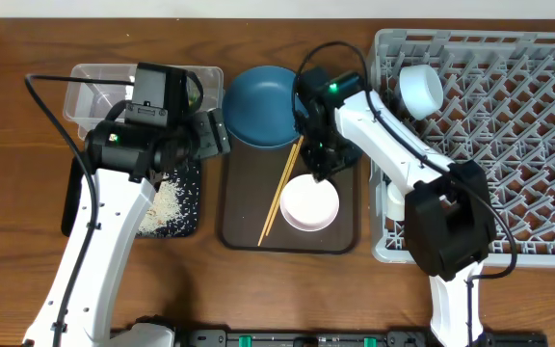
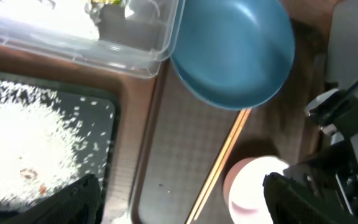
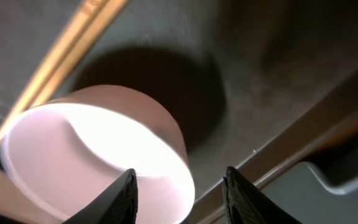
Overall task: Sort waste into correct bins and load items into the dishwasher rack
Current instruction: 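Grasp emptied pink bowl with right gripper and lift it, then place pink bowl in dish rack with right gripper and release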
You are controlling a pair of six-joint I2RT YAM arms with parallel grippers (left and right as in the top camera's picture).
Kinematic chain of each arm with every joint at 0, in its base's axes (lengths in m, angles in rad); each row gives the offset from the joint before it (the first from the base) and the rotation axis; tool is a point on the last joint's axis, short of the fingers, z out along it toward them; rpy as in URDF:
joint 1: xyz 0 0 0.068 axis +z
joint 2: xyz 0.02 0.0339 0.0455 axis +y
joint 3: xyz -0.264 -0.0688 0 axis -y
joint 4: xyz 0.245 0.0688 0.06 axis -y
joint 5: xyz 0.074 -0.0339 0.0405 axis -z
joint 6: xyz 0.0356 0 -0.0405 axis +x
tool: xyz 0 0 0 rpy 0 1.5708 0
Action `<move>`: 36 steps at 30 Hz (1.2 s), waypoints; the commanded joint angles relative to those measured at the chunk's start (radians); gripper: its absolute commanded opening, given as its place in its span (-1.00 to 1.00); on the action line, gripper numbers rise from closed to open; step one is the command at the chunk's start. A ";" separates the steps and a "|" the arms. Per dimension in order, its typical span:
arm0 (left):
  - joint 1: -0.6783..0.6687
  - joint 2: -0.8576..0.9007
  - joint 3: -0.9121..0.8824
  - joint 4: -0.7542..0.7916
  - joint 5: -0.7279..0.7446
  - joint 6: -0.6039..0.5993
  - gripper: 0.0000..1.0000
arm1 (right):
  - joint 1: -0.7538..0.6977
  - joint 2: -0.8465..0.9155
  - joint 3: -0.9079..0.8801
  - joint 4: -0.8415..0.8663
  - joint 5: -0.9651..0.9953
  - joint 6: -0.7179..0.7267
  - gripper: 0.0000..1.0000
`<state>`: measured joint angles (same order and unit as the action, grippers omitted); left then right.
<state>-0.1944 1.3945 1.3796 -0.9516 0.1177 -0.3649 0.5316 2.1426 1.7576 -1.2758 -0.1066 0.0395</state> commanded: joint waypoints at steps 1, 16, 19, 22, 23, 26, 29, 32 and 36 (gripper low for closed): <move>0.003 0.003 0.005 -0.010 -0.072 0.039 0.74 | 0.006 0.007 -0.066 0.029 0.005 -0.022 -0.15; 0.003 0.003 0.005 -0.009 -0.119 0.039 0.76 | 0.000 -0.003 -0.127 0.082 0.014 -0.009 -0.97; 0.003 0.003 0.005 -0.009 -0.119 0.039 0.76 | -0.010 -0.048 -0.119 0.068 0.013 0.004 -0.98; 0.003 0.003 0.005 -0.010 -0.119 0.039 0.77 | -0.020 -0.125 -0.108 0.053 0.013 0.017 -0.98; 0.003 0.003 0.005 -0.009 -0.119 0.039 0.77 | -0.024 -0.154 -0.104 0.049 0.013 0.026 -0.98; 0.003 0.003 0.005 -0.009 -0.119 0.039 0.77 | -0.051 -0.271 -0.085 0.039 0.019 0.050 -0.98; 0.003 0.003 0.005 -0.009 -0.119 0.039 0.77 | -0.104 -0.401 -0.076 0.041 0.108 0.121 -0.98; 0.003 0.003 0.005 -0.009 -0.119 0.039 0.77 | -0.170 -0.511 -0.076 0.037 0.269 0.201 -0.98; 0.003 0.003 0.005 -0.009 -0.119 0.039 0.77 | -0.267 -0.600 -0.076 0.035 0.520 0.299 -0.98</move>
<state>-0.1944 1.3945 1.3796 -0.9615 0.0177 -0.3393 0.3187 1.5700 1.6764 -1.2358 0.1688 0.2218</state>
